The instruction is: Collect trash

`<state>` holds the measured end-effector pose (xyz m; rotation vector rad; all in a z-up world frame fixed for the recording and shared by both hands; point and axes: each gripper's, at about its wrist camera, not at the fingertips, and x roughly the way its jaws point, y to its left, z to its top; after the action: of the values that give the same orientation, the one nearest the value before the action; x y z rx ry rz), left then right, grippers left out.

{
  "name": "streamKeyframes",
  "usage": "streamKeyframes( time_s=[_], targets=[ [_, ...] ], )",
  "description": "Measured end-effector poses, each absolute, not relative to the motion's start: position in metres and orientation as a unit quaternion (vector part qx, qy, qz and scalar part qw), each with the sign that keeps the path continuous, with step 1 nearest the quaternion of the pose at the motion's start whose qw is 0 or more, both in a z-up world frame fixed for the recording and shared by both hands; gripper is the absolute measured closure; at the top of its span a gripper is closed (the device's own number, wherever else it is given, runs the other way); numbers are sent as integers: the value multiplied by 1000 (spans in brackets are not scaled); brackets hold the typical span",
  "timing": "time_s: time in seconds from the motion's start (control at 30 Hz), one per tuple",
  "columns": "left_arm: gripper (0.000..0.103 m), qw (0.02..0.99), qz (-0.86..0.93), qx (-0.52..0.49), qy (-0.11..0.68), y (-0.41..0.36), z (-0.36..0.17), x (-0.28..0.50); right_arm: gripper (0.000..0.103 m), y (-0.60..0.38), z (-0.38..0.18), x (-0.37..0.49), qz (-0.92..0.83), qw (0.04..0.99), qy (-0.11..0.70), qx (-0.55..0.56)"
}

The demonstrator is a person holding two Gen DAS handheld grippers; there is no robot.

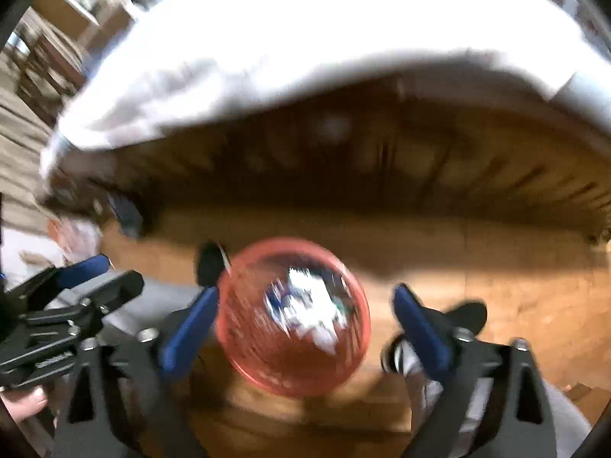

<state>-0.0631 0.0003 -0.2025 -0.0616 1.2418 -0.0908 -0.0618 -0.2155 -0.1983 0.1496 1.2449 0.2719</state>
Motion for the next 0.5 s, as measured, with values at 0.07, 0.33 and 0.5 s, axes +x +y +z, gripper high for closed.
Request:
streamKeyframes(
  time_s=[0.07, 0.33, 0.5],
  targets=[
    [10, 842, -36, -11, 539, 2, -163, -61, 7, -220, -153, -63, 122, 829, 542, 63],
    [5, 890, 7, 12, 456, 17, -56, -15, 7, -229, -26, -40, 106, 898, 423, 57],
    [5, 902, -20, -26, 431, 21, -41, 7, 7, -229, 4, -18, 111, 906, 405, 51]
  ],
)
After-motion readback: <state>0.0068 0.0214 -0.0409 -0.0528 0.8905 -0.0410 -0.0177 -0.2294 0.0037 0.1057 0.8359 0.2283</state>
